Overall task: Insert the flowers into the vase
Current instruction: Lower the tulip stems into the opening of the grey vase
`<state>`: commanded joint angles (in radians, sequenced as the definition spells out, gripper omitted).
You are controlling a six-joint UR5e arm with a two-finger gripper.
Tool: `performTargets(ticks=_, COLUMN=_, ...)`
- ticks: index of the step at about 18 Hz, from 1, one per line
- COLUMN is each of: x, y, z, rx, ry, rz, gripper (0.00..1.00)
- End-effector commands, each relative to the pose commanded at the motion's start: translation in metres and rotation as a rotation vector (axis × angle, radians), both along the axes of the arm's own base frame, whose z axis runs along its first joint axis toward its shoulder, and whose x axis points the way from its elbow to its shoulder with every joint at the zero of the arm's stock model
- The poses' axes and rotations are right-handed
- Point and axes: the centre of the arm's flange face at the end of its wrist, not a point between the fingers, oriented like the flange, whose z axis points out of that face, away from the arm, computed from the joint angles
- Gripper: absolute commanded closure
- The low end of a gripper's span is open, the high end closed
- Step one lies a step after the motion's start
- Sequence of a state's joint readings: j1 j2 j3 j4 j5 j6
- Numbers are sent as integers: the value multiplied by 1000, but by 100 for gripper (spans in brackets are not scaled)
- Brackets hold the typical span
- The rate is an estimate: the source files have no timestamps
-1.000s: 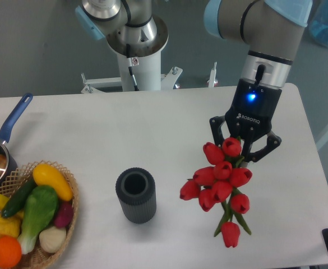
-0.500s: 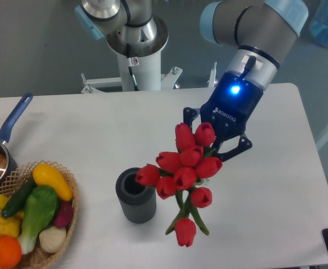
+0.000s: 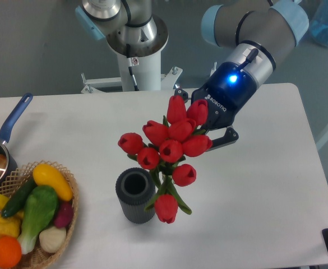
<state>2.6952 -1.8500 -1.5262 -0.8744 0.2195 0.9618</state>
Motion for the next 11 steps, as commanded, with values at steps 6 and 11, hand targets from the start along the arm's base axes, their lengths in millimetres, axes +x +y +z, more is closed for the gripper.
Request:
performTargets(ticks=6, x=19, y=-3, z=-19, rx=78, ry=-52, rz=-54, gripper=100)
performTargets(ticks=11, x=34, y=1, z=-39, rx=93, ry=-111, rz=-88, gripper=100)
